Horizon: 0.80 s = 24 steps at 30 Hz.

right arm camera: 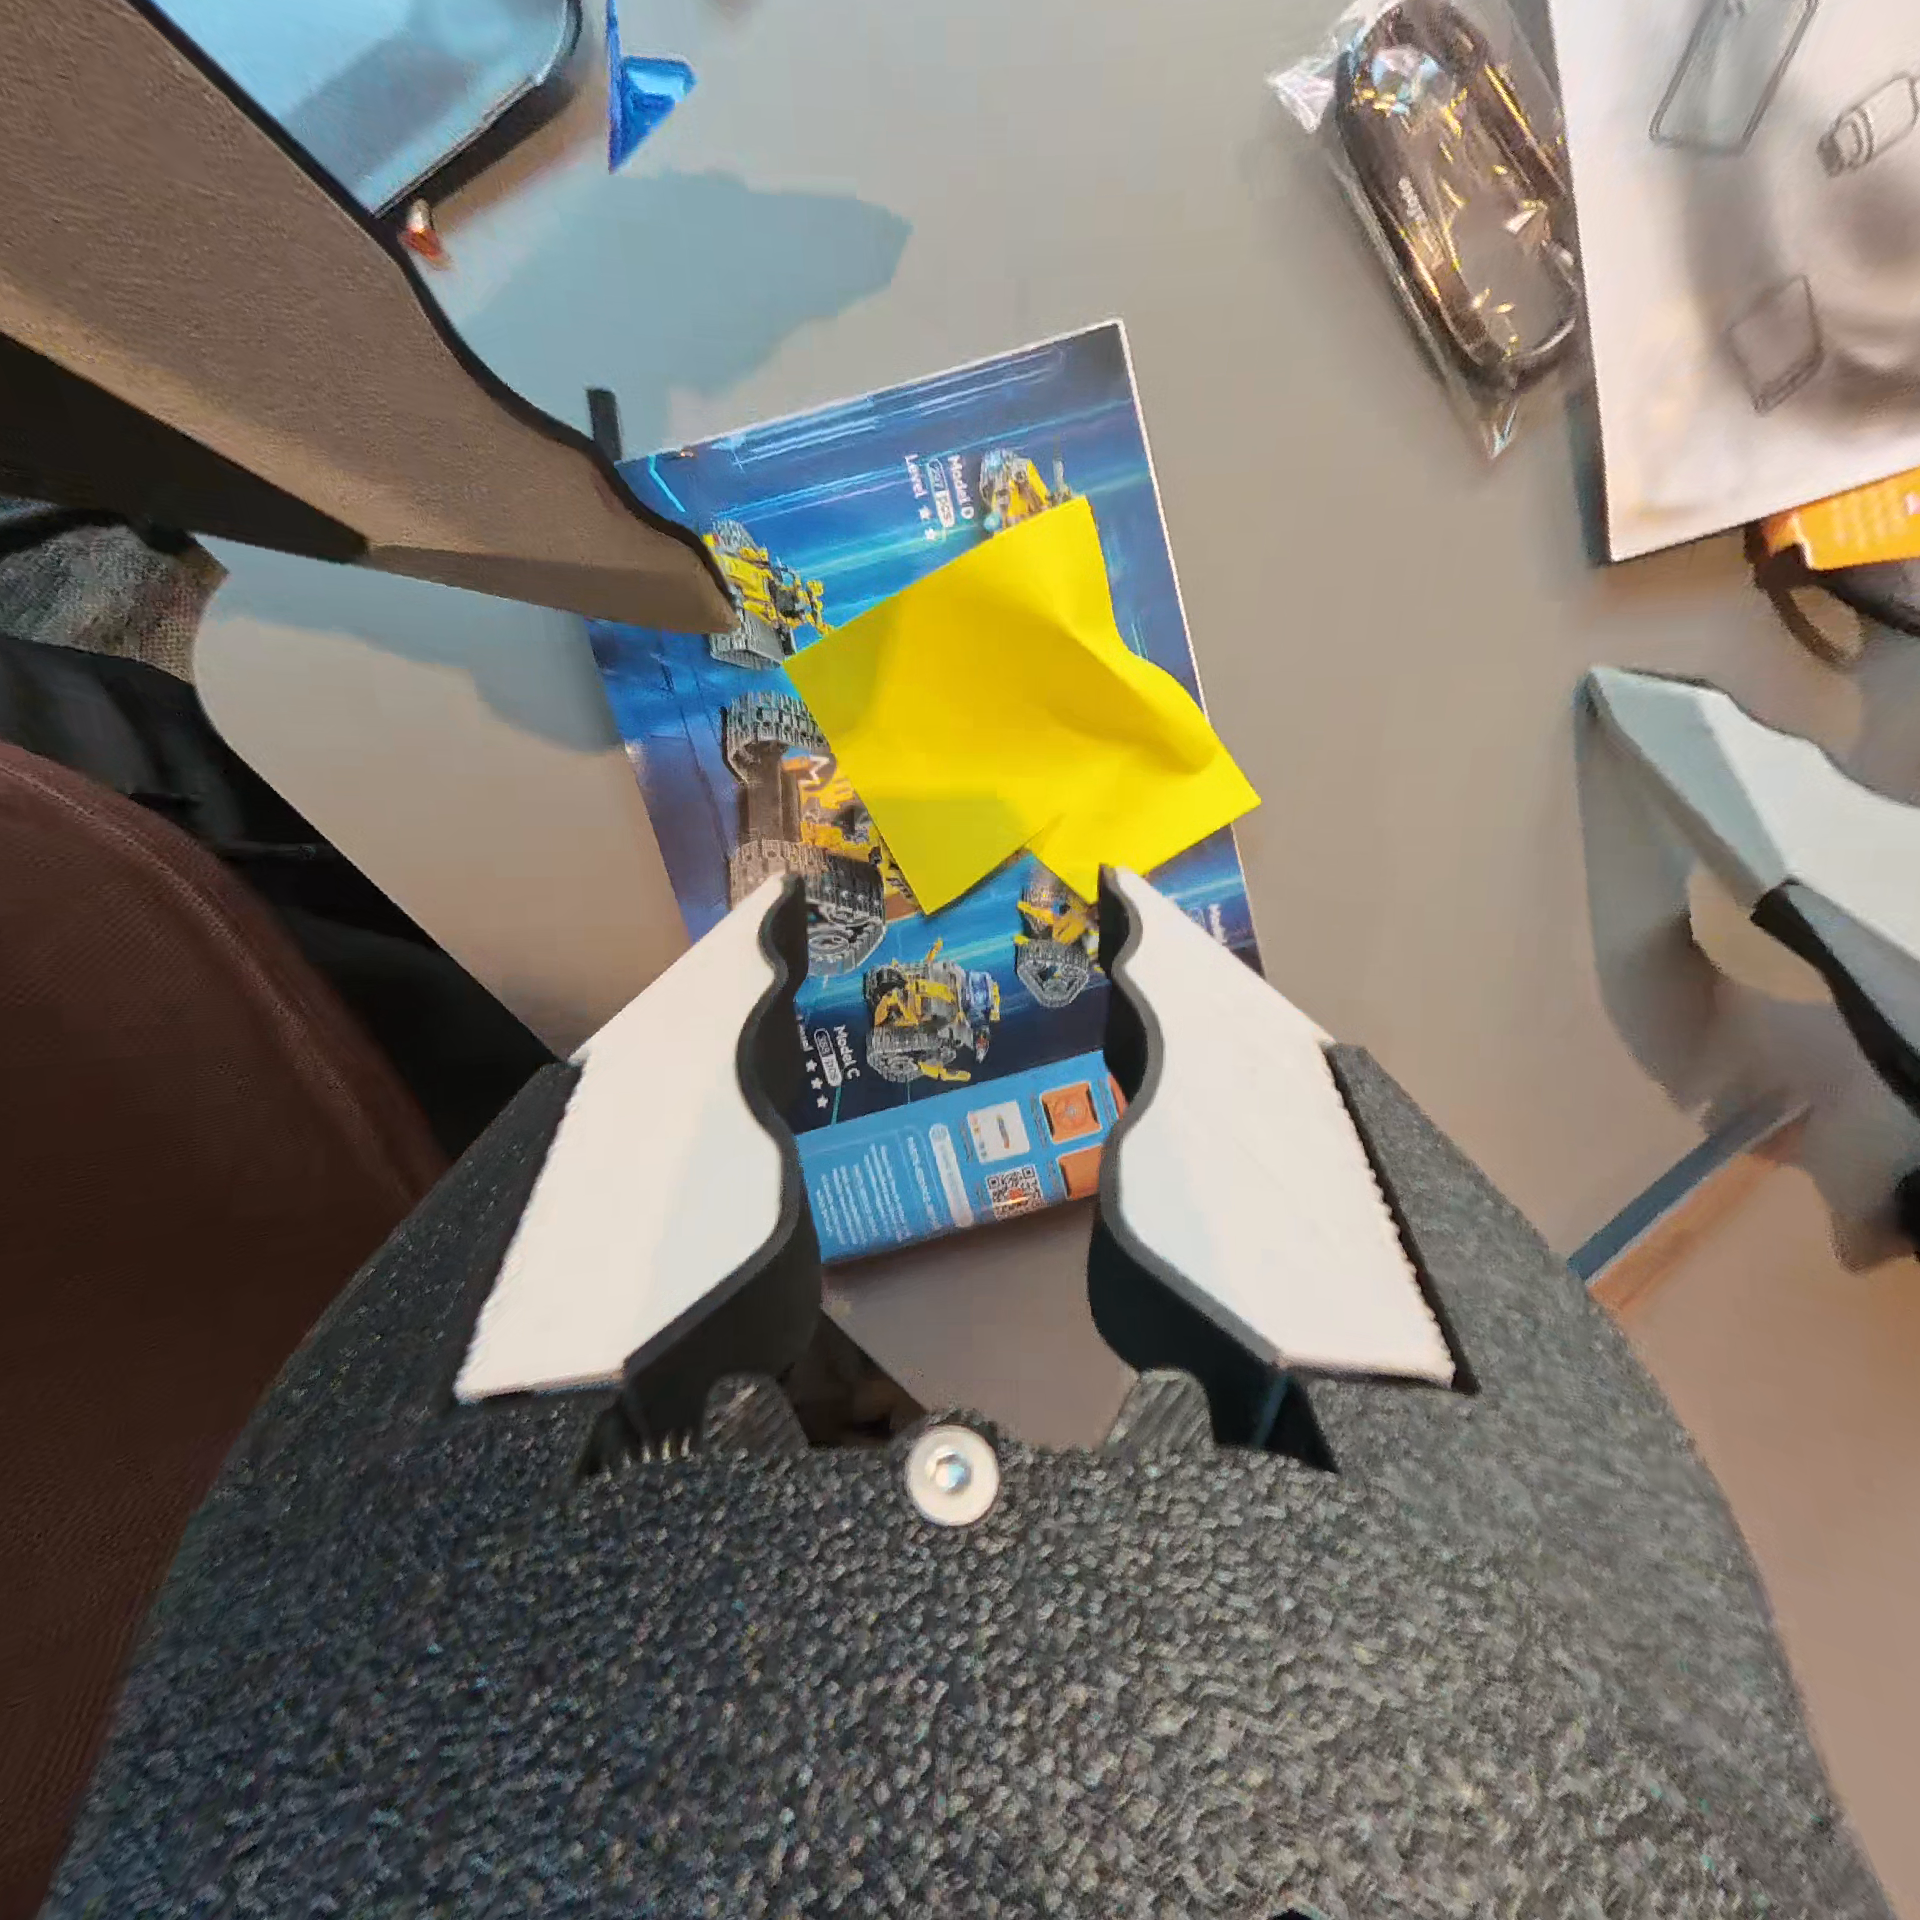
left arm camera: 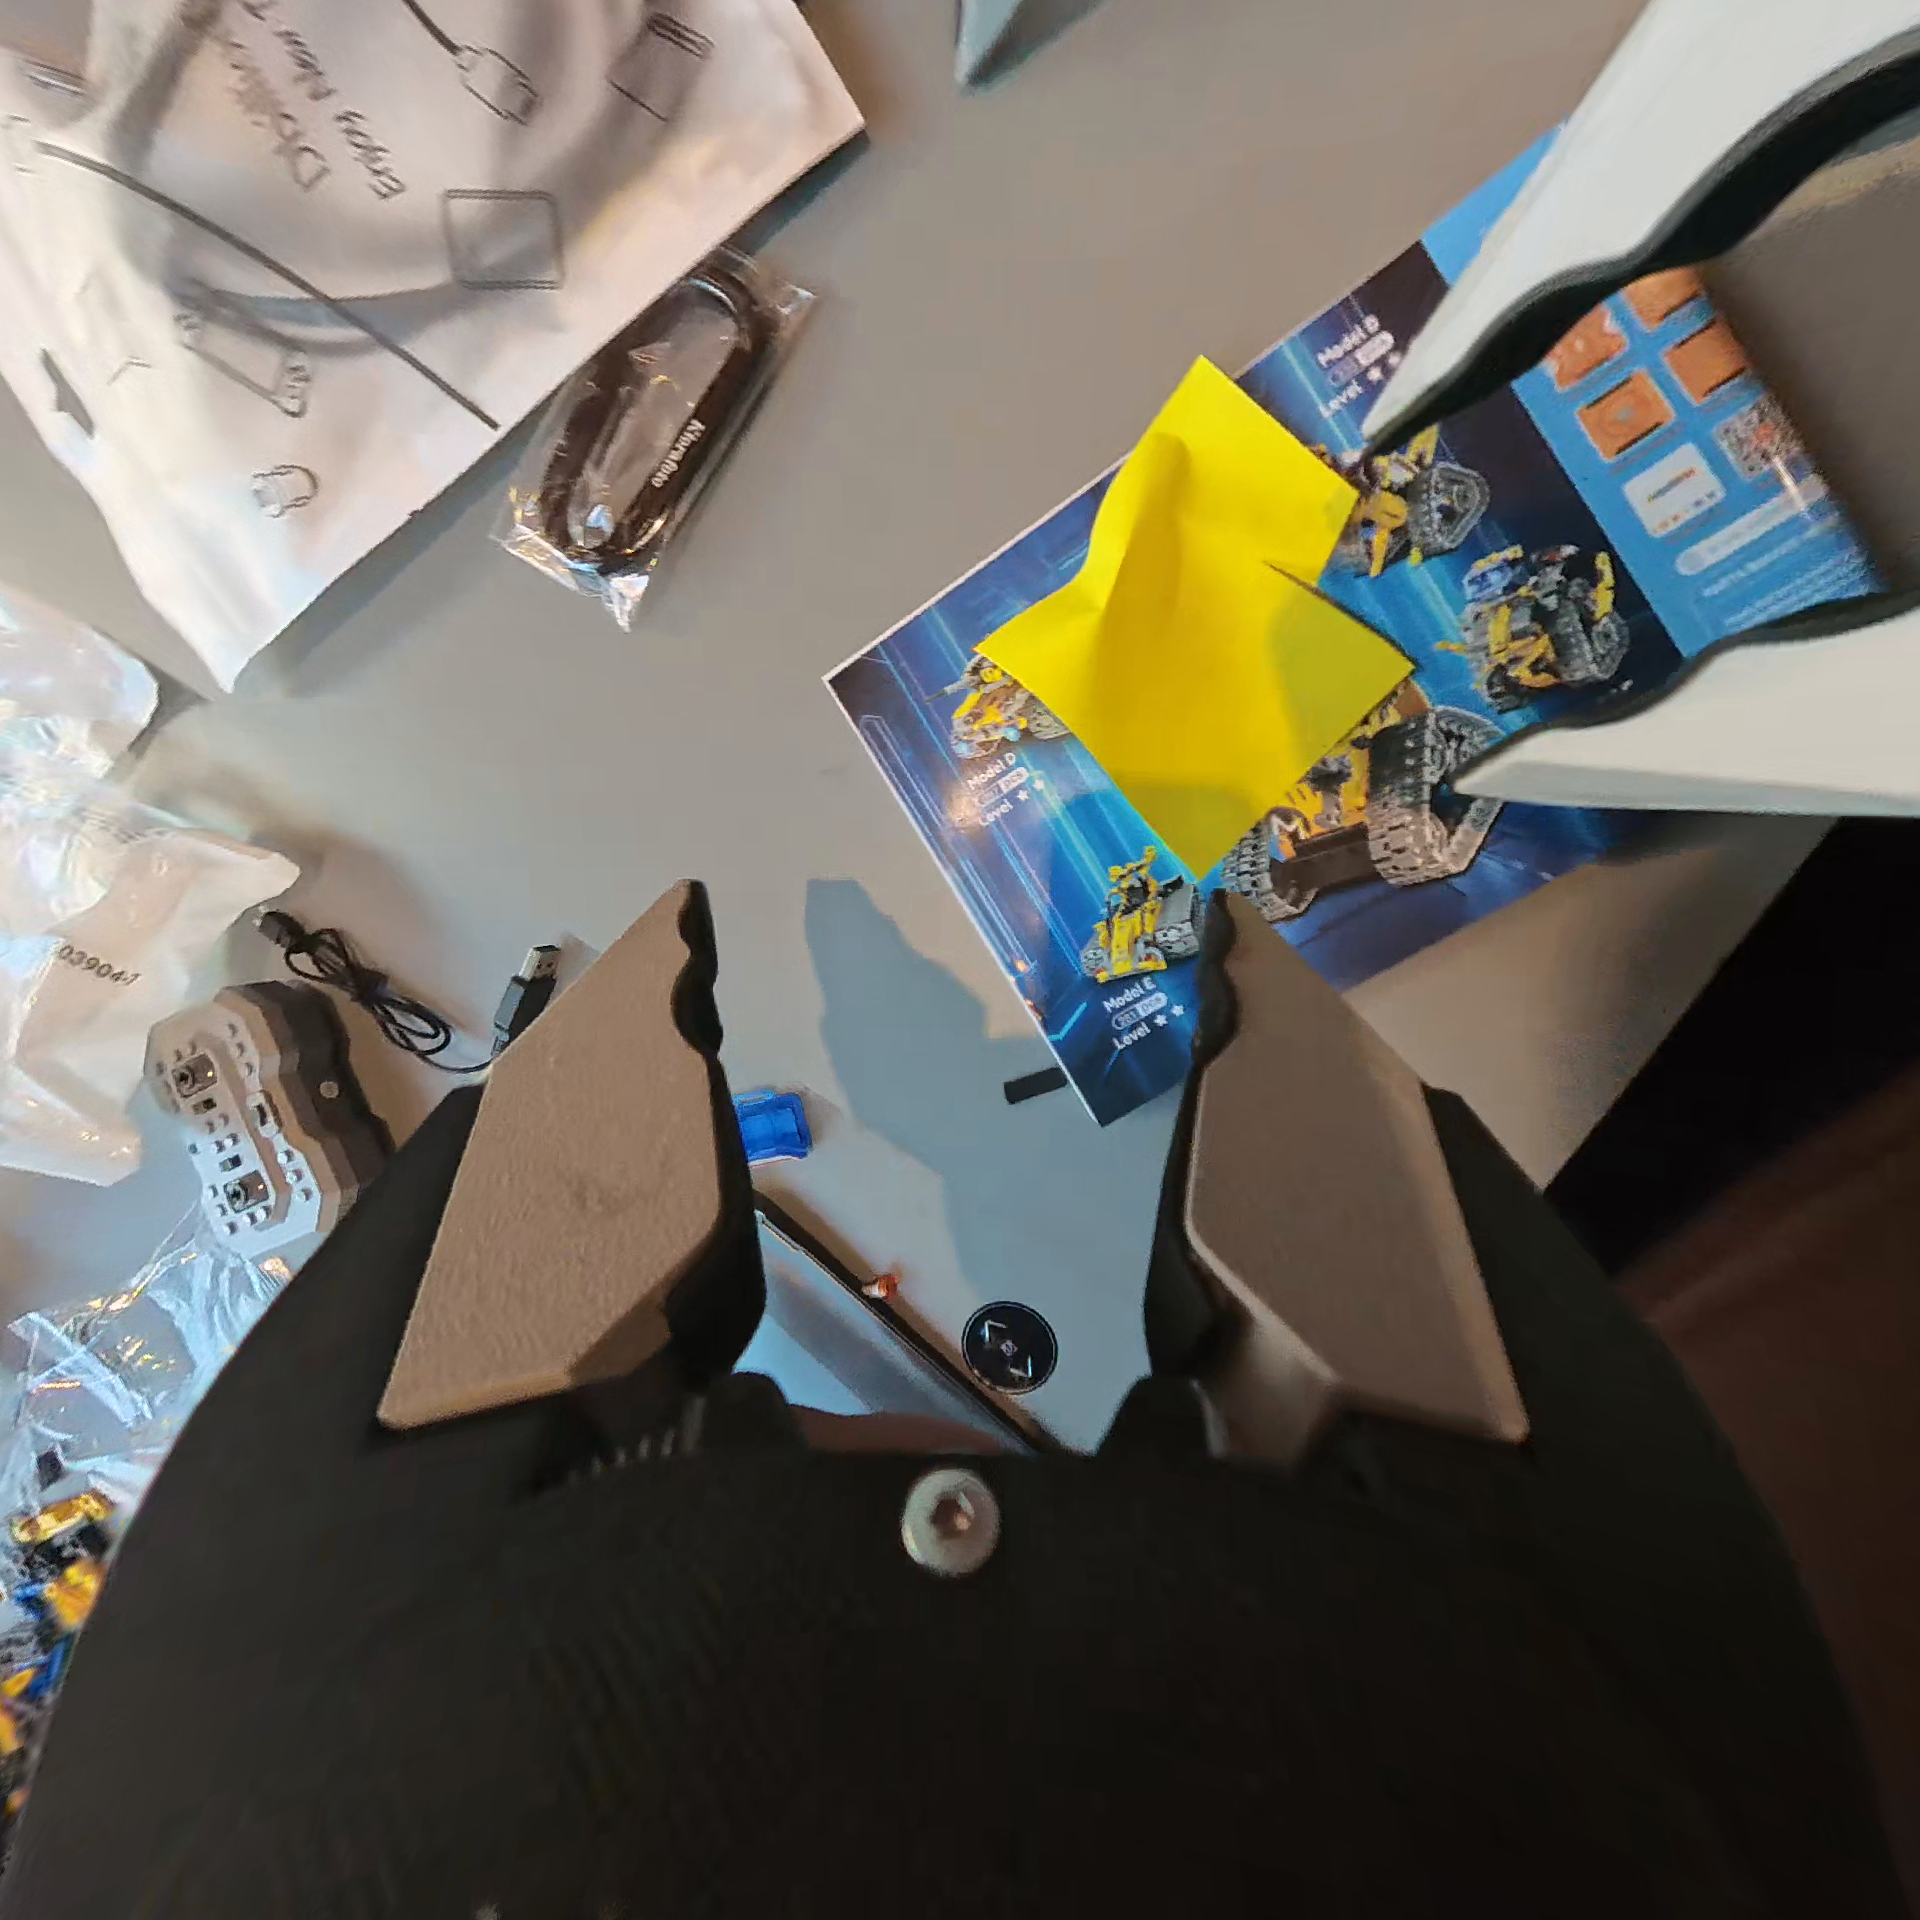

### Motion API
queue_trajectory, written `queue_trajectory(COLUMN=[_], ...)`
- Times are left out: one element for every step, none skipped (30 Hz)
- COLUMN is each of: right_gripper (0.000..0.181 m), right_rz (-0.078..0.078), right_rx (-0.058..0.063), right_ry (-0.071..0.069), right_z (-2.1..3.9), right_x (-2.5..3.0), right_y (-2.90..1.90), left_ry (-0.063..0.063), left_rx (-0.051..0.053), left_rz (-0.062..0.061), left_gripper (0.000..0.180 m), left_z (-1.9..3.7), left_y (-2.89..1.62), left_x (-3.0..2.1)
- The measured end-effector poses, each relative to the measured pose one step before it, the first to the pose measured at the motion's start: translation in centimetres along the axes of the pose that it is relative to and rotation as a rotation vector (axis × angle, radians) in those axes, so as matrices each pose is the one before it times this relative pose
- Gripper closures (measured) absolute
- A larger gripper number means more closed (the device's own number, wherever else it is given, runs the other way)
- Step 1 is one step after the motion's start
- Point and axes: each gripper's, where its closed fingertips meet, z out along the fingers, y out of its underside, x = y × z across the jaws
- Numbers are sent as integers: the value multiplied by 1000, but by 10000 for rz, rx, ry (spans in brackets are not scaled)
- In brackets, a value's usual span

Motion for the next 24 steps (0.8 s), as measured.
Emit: queue_trajectory(right_gripper=[126, 126, 126, 126, 126, 126, 126, 126, 126, 126, 126, 126, 126, 125, 125, 125, 125, 125, 125, 124, 123, 123, 123, 123], right_rz=[-101, -90, -51, -16, -5, 5, 11, 2, 3, 9, 9, 26, 66, 87, 101, 131, 198, 301, 389, 425, 449, 488, 535, 571], right_rx=[-45, -59, -50, -22, -6, 5, -2, -8, -1, 14, 22, 11, 10, 28, 35, 23, 22, 44, 70, 85, 86, 72, 21, -57], right_ry=[9, -7, -19, 0, -6, -8, -2, 28, 16, 2, 4, -2, -1, -30, -12, 34, 38, 11, 0, 34, 134, 170, 154, 170], right_z=[58, 66, 56, 40, 4, -21, -23, -18, -19, -23, -39, -33, -59, -83, -110, -156, -209, -308, -419, -535, -639, -664, -592, -465], right_x=[47, 28, 19, 67, 61, 56, 66, 91, 56, 14, 3, -14, 16, -18, 37, 147, 212, 275, 370, 548, 835, 1066, 1196, 1348], right_y=[-103, -31, -6, -35, -49, -65, -62, -52, -50, -89, -80, -45, -8, 23, 83, 181, 273, 388, 508, 659, 836, 989, 1171, 1317], left_ry=[-10, -30, -56, -22, 14, 3, -17, -6, 19, 1, -1, 15, 41, 45, 13, 24, 31, 38, 36, 60, 98, 123, 151, 154], left_rx=[70, -11, -10, 15, 38, 31, 10, 4, 6, 4, 8, -16, -32, -21, -6, -2, -22, -24, -14, -11, -17, -32, -39, -71], left_rz=[-107, -75, -62, -71, -82, -71, -38, -15, -11, 2, 29, 31, 13, 16, 38, 57, 45, 47, 48, 35, -9, -46, -34, -18], left_gripper=[88, 88, 87, 87, 87, 87, 87, 88, 88, 88, 87, 87, 87, 88, 87, 87, 87, 87, 87, 87, 87, 87, 87, 88], left_z=[-172, -107, -46, -57, -69, -48, -32, -4, -10, 15, 10, 32, 29, 23, 20, 16, 26, -1, -20, -52, -63, -61, -55, -60], left_y=[-24, 62, 49, 22, -2, -2, 18, 25, 10, 4, 2, 24, 51, 33, 10, 7, 34, 45, 39, 53, 107, 173, 236, 333], left_x=[-107, -123, -152, -97, -38, -53, -64, -44, -3, -30, -23, 11, 61, 83, 39, 71, 84, 85, 74, 65, 62, 38, 26, 7])
